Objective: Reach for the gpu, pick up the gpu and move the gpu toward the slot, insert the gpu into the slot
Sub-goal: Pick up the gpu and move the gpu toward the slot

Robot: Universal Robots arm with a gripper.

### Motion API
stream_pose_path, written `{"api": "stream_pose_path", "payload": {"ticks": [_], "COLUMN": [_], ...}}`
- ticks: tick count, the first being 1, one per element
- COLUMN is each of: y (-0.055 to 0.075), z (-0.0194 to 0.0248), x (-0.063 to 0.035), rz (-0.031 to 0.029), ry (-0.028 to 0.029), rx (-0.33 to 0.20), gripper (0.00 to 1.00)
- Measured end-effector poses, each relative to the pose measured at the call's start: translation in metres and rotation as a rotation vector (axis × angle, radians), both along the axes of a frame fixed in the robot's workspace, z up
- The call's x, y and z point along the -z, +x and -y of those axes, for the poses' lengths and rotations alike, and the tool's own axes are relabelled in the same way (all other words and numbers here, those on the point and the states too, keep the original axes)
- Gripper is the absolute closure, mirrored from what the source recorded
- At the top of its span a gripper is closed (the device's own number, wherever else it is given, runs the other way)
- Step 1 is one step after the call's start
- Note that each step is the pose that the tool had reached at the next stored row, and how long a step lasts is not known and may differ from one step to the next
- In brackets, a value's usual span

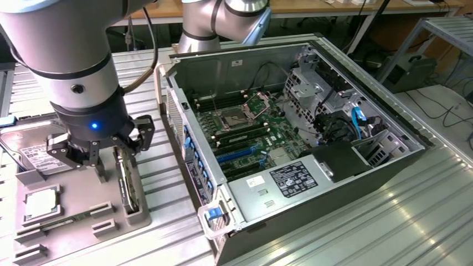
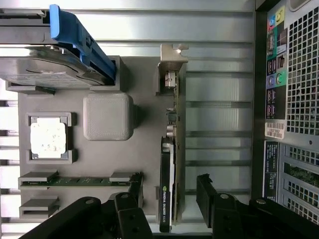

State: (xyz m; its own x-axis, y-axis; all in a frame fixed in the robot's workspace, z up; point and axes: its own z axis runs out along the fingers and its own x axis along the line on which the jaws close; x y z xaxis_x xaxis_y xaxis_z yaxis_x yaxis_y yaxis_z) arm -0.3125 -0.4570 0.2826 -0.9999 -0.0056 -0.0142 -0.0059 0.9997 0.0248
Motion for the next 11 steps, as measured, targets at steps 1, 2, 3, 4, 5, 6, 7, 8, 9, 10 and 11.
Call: {"api": "stream_pose_path", "payload": {"ticks": [1, 2, 3, 4, 5, 6, 7, 8, 9, 10, 11], "y": [0.000, 0.000, 0.000, 0.000, 0.000, 0.000, 0.000, 0.000, 0.000, 0.000, 0.000], "z": [0.0000, 0.0000, 0.0000, 0.0000, 0.0001, 0.0000, 0.0001, 0.0000, 0.0000, 0.0000, 0.0000], "x": [0.0019, 0.0039, 0.0070, 0.0086, 0.0105, 0.0122, 0.0140, 0.0158, 0.0177, 0.0196, 0.0213], "rz": [0.0000, 0.0001, 0.0001, 0.0001, 0.0001, 0.0001, 0.0000, 0.0001, 0.0001, 0.0002, 0.0001], "ry": [-0.0001, -0.0001, -0.0002, -0.0002, -0.0002, -0.0002, -0.0003, -0.0003, -0.0002, -0.0001, -0.0002], "rx": [0.000, 0.000, 0.000, 0.000, 0.000, 0.000, 0.000, 0.000, 0.000, 0.000, 0.000], "gripper": [0.44, 0.44, 0.44, 0.44, 0.44, 0.44, 0.44, 0.44, 0.44, 0.44, 0.44]}}
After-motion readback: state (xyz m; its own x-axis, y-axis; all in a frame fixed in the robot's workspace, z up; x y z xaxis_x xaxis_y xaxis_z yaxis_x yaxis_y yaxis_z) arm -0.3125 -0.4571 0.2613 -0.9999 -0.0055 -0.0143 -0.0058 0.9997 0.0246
